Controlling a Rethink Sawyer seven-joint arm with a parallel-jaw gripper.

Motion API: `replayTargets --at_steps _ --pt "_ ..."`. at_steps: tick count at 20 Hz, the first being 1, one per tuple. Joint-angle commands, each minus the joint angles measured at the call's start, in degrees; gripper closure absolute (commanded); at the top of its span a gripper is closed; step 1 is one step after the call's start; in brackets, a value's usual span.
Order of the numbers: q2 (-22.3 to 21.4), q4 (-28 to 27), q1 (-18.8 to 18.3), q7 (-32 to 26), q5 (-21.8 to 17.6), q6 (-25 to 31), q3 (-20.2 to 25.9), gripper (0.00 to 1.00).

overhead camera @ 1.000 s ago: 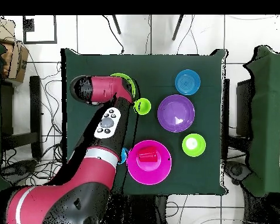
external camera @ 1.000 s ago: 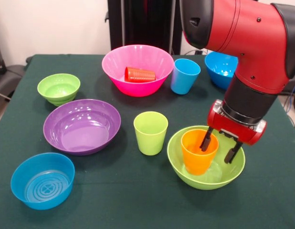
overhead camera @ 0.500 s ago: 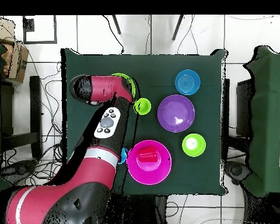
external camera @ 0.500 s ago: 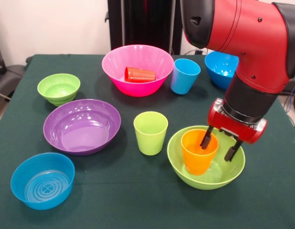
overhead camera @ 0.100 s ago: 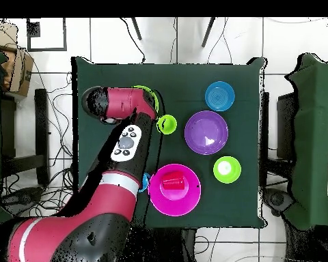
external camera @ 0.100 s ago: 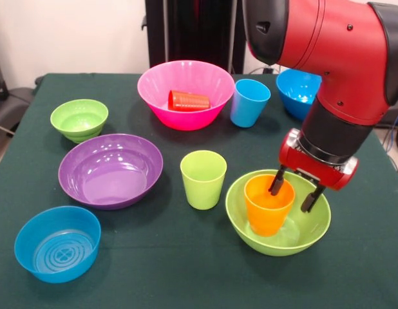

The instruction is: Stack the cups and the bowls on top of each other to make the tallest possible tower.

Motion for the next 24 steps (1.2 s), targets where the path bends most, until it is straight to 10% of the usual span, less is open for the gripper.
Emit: replayTargets --at_steps 1,24 --pt "-1.7 -3.04 -1.48 -1.16 -1.77 6.95 6.35 0.0" --pt "-5.59 -5.94 -3.2 -5.28 -2.49 16.45 7.02 0.0"
